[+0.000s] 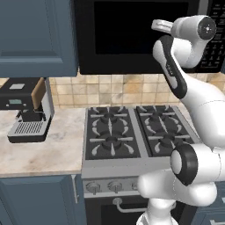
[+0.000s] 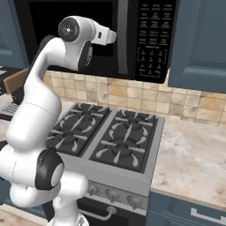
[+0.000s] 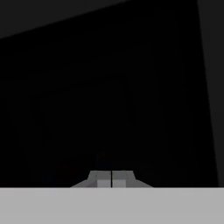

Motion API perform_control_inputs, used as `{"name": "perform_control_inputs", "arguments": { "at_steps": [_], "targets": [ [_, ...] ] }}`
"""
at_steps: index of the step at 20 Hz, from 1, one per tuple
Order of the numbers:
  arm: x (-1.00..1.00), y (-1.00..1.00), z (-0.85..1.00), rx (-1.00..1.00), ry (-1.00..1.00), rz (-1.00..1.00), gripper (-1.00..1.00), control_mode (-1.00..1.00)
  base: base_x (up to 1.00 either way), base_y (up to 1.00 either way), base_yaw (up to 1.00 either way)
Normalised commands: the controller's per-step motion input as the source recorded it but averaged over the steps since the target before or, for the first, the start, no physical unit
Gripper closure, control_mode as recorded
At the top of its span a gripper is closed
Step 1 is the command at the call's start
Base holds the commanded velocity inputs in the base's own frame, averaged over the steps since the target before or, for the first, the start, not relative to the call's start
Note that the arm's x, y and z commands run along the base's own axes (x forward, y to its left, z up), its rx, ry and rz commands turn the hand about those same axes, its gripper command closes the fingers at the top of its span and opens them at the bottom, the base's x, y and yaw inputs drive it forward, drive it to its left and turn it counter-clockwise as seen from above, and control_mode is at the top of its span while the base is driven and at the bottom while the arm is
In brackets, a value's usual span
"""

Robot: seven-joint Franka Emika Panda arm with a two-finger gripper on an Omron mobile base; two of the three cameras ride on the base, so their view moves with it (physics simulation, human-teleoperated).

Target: Transport the steak from the fridge to the microwave and turn on the microwave.

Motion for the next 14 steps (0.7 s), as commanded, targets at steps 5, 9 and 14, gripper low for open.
{"name": "perform_control_inputs", "arguments": {
  "at_steps": [5,9,14],
  "targets": [
    [0.3,-0.01,0.0,0.0,0.02,0.11,1.0,-1.0,0.0,0.0,0.0],
    [0.3,0.0,0.0,0.0,0.01,0.07,1.0,-1.0,0.0,0.0,0.0],
    [0.11,0.0,0.0,0.0,0.0,0.04,1.0,-1.0,0.0,0.0,0.0]
  ]
}}
